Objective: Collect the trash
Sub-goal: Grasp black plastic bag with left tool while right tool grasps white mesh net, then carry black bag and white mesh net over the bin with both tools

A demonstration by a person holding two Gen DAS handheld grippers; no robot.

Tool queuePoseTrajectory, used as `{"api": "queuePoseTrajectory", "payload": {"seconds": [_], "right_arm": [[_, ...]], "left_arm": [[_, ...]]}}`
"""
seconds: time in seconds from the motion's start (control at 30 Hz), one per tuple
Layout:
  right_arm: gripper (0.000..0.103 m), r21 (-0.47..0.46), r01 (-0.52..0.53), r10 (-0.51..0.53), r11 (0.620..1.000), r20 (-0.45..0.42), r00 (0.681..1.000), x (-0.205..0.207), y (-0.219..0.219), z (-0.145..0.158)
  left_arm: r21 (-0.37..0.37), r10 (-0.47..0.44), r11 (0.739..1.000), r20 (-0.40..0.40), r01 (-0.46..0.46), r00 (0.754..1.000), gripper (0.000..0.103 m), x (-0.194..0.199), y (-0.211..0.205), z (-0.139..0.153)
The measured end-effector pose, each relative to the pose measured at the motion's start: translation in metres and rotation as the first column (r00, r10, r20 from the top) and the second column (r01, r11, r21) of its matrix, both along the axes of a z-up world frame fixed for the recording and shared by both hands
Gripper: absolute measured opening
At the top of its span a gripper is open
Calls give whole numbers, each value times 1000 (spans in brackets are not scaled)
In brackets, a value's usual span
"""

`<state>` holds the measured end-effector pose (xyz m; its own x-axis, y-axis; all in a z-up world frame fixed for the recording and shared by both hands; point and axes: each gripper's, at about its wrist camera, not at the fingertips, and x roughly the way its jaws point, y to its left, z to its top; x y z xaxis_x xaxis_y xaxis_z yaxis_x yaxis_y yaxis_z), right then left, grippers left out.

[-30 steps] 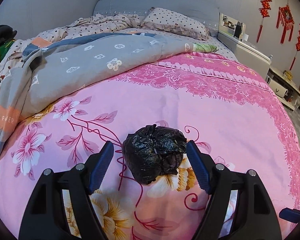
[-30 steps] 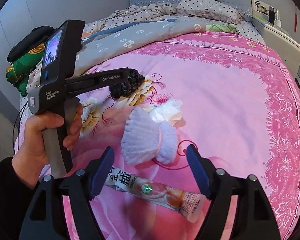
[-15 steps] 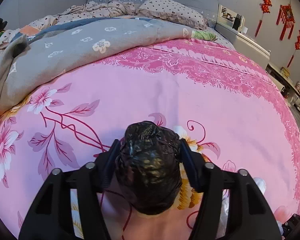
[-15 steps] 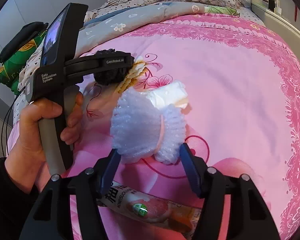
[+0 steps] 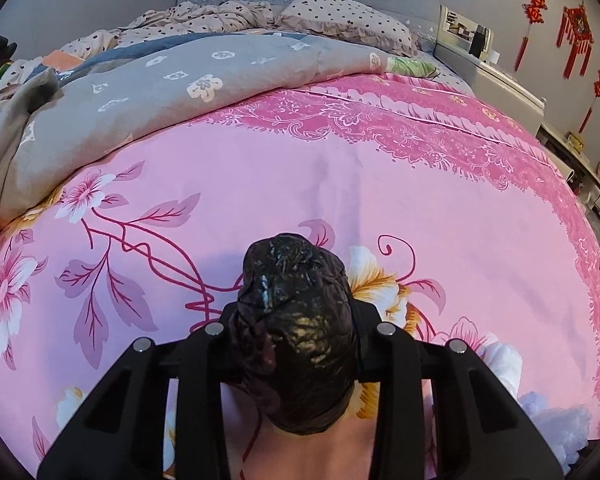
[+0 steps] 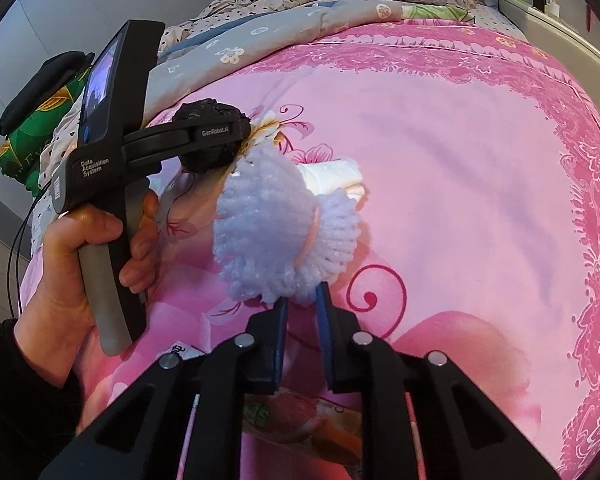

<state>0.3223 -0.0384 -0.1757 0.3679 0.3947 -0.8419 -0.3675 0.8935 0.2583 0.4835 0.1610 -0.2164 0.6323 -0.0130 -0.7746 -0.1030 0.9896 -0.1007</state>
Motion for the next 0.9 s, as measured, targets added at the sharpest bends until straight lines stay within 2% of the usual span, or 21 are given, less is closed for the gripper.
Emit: {"api": "queuePoseTrajectory", "payload": {"seconds": [0.07, 0.4, 0.6, 0.9], "right_arm": [[8, 2, 3, -3, 1000, 5, 1000, -1, -2, 1], [8, 26, 23, -24, 999, 28, 999, -10, -20, 21], [8, 40, 39, -41, 998, 59, 997, -22, -36, 42], [8, 59, 69, -75, 996, 100, 992, -43, -61, 69]], "left_arm": [[-7, 3, 1000, 2, -3, 1000, 33, -2, 0, 3], [-35, -3, 999, 26, 4, 1000, 33, -22, -8, 25], [-79, 21, 997, 64, -16, 998, 33, -42, -6, 51], [-78, 19, 997, 112, -10, 994, 33, -78, -17, 87]]}}
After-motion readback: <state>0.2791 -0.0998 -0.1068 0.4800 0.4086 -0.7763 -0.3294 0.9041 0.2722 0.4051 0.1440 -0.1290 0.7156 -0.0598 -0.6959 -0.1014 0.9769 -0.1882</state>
